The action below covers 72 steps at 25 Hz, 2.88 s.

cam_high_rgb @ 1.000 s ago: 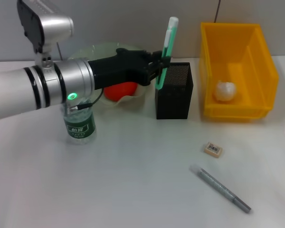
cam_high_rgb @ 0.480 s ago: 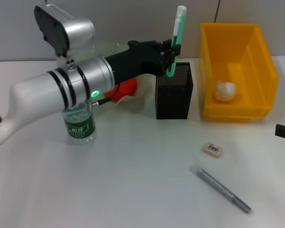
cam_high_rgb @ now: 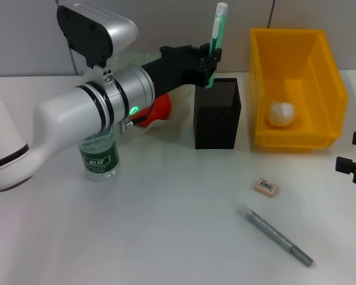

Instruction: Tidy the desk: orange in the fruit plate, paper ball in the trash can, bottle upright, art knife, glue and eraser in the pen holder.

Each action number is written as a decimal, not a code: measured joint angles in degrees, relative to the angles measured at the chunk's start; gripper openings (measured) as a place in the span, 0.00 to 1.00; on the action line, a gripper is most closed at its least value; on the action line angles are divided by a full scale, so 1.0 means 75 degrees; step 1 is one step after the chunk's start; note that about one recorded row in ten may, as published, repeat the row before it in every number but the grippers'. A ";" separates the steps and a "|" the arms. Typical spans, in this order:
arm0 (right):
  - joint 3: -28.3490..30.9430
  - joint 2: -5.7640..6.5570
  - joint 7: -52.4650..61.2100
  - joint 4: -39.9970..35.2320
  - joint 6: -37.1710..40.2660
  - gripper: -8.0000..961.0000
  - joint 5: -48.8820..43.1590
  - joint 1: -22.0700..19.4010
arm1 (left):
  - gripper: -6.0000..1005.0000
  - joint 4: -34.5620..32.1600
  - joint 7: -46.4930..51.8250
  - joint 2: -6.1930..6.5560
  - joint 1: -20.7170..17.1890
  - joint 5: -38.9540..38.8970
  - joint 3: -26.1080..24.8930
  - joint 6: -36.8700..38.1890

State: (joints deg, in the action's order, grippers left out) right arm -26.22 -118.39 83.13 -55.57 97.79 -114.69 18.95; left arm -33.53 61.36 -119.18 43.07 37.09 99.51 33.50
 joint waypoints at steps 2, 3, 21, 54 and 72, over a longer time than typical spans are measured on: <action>-0.0006 0.0000 -0.0005 0.0001 0.0017 0.87 0.0000 0.0014 | 0.27 0.0002 -0.0091 0.0000 0.0023 -0.0227 0.0159 -0.0189; -0.0007 0.0000 -0.0007 0.0003 0.0020 0.87 0.0000 0.0022 | 0.27 0.0002 -0.0114 0.0000 0.0025 -0.0265 0.0199 -0.0217; -0.0008 -0.0059 -0.0030 0.0008 0.0008 0.87 -0.0002 0.0233 | 0.29 0.0079 -0.0527 0.0000 0.0005 -0.0915 0.0955 -0.0460; -0.0172 -0.0070 0.0203 0.0029 0.0037 0.87 -0.0072 0.0319 | 0.71 -0.0231 -0.0393 0.0095 -0.0780 -0.0869 0.0996 0.0436; -0.2797 -0.0014 0.5531 -0.2847 0.0027 0.87 -0.2305 0.1345 | 0.78 -0.2146 0.0835 0.0708 -0.4875 0.3618 -0.3563 0.7434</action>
State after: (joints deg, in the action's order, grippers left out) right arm -47.20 -118.49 124.61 -76.92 98.00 -131.98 29.05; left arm -49.62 67.63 -113.87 6.51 64.22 72.79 89.26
